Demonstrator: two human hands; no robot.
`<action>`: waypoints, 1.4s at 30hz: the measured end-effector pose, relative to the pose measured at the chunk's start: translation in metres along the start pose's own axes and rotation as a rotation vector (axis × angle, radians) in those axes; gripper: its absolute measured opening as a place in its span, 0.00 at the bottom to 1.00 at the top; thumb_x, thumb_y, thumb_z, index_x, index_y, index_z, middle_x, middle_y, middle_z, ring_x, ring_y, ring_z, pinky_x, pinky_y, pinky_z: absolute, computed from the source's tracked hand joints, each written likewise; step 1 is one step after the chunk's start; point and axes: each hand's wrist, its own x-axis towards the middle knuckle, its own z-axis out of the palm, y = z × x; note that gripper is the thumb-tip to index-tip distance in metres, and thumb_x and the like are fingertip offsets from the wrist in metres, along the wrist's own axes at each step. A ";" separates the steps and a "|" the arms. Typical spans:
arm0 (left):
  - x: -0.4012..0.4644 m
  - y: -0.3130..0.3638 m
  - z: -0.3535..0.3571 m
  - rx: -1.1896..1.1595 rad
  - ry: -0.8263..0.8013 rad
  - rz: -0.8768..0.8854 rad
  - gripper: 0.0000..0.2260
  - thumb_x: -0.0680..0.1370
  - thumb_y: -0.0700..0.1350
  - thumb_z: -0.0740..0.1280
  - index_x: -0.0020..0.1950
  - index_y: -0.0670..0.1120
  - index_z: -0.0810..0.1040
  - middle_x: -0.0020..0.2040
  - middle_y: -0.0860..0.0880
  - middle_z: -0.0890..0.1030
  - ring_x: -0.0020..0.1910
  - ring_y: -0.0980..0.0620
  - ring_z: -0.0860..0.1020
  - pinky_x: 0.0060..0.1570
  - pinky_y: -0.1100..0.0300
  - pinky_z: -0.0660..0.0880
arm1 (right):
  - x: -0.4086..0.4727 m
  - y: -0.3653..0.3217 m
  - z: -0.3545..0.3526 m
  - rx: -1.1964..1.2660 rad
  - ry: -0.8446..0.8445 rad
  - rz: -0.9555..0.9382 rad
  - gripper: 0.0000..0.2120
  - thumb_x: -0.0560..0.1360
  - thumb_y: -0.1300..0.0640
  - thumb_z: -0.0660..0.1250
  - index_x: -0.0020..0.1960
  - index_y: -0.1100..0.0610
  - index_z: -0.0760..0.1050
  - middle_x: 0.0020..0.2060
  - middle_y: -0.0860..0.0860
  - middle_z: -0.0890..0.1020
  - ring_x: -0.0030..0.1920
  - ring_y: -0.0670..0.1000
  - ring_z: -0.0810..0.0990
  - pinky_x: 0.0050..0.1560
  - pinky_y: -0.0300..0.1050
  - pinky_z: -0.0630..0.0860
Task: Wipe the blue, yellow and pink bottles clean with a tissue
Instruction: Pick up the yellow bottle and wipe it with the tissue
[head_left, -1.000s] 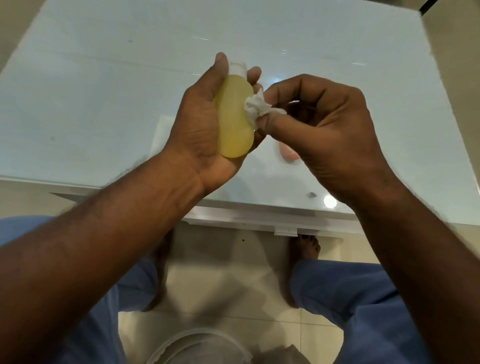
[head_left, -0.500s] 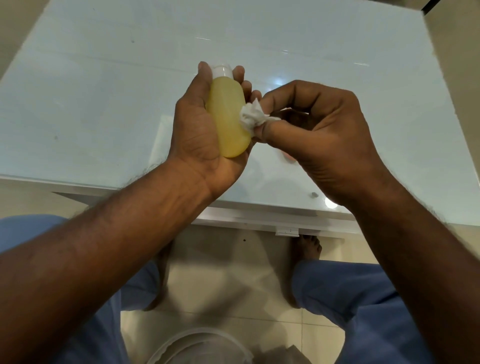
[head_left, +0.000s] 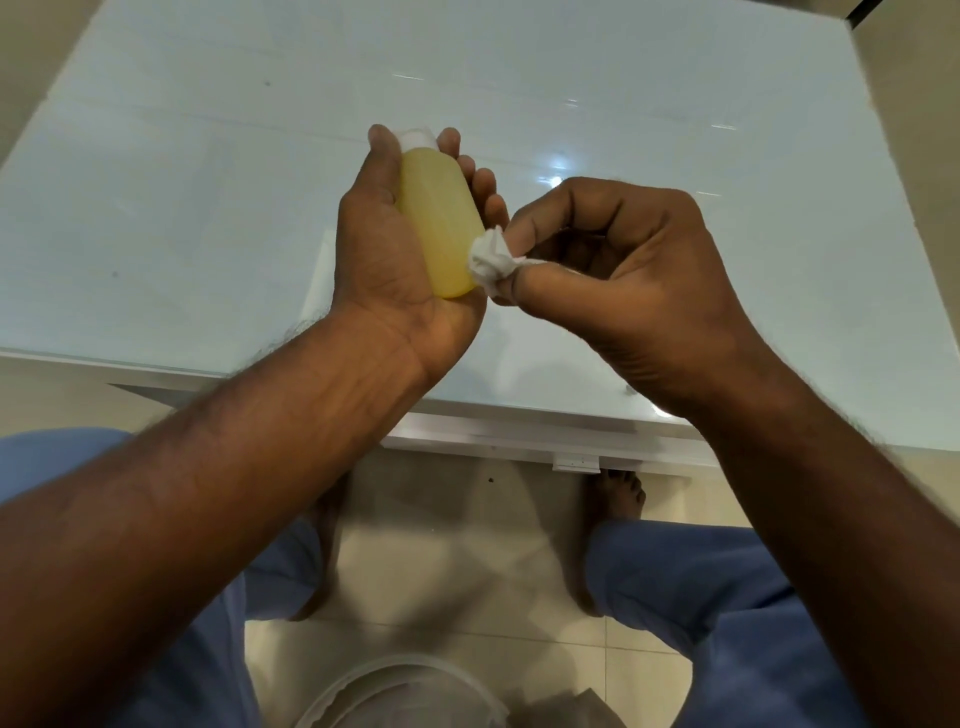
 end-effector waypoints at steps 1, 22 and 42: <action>0.000 0.001 0.000 -0.009 0.002 0.007 0.21 0.85 0.59 0.60 0.52 0.43 0.81 0.41 0.48 0.80 0.41 0.51 0.80 0.49 0.56 0.80 | 0.000 0.000 0.001 0.007 0.008 -0.002 0.04 0.75 0.62 0.78 0.49 0.57 0.86 0.46 0.55 0.90 0.51 0.61 0.90 0.56 0.66 0.87; -0.002 0.004 0.001 0.113 -0.071 -0.041 0.20 0.85 0.59 0.59 0.56 0.44 0.80 0.43 0.48 0.80 0.44 0.51 0.80 0.52 0.56 0.80 | 0.001 -0.006 -0.008 -0.057 -0.155 -0.032 0.06 0.75 0.66 0.79 0.50 0.58 0.87 0.45 0.53 0.90 0.48 0.52 0.91 0.54 0.50 0.88; -0.012 0.000 0.003 0.304 -0.145 -0.009 0.20 0.86 0.56 0.58 0.58 0.41 0.80 0.50 0.47 0.83 0.54 0.50 0.81 0.62 0.50 0.79 | 0.003 0.004 -0.012 -0.089 0.066 -0.060 0.04 0.77 0.66 0.75 0.51 0.64 0.86 0.45 0.57 0.89 0.45 0.55 0.88 0.48 0.57 0.88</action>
